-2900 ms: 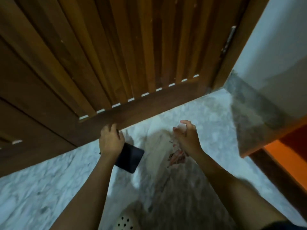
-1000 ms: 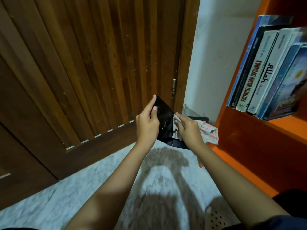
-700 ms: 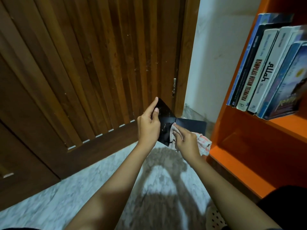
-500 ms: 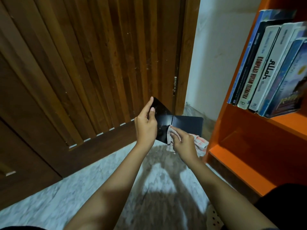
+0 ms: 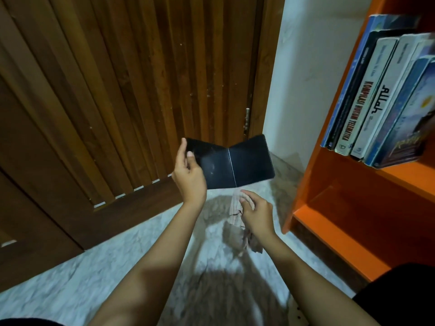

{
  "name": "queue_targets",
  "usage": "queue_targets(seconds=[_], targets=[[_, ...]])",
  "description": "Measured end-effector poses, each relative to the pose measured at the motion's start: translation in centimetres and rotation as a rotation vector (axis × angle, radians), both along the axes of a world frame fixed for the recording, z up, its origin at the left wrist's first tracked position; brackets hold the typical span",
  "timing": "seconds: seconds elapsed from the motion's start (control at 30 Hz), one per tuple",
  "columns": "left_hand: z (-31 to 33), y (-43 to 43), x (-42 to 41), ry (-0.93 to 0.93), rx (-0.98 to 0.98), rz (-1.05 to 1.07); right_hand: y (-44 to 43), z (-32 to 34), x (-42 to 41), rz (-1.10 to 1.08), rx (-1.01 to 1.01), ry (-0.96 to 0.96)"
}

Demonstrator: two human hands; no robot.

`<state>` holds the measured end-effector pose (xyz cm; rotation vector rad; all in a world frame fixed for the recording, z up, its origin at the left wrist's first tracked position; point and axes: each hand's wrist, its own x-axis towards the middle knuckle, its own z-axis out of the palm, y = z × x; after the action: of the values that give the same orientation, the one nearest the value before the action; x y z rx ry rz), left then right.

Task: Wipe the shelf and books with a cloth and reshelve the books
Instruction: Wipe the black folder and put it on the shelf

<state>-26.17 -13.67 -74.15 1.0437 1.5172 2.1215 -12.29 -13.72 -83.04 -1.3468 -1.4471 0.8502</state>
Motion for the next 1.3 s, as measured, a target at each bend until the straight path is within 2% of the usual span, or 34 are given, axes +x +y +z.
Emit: queue_targets(seconds=[0.13,0.37,0.43,0.77,1.3], targets=[[0.1,0.2,-0.9,0.016,0.032,0.051,-0.9,2.2,-0.5,-0.035,0.115,0.165],[-0.9,-0.8,-0.8,-0.016,0.021,-0.112,1.7,5.8,-3.1,-0.199,0.189,0.431],[-1.0,-1.1,-1.2,-0.054,0.039,-0.176,2.6,5.7,-3.6,-0.219,0.196,0.405],[0.3,-1.6,-1.6,0.032,0.007,-0.374,4.6,5.8,-5.7,-0.275,0.189,0.392],[2.0,0.0,-3.5,0.046,-0.098,-0.611,4.0,8.1,-7.6,0.136,0.451,0.206]])
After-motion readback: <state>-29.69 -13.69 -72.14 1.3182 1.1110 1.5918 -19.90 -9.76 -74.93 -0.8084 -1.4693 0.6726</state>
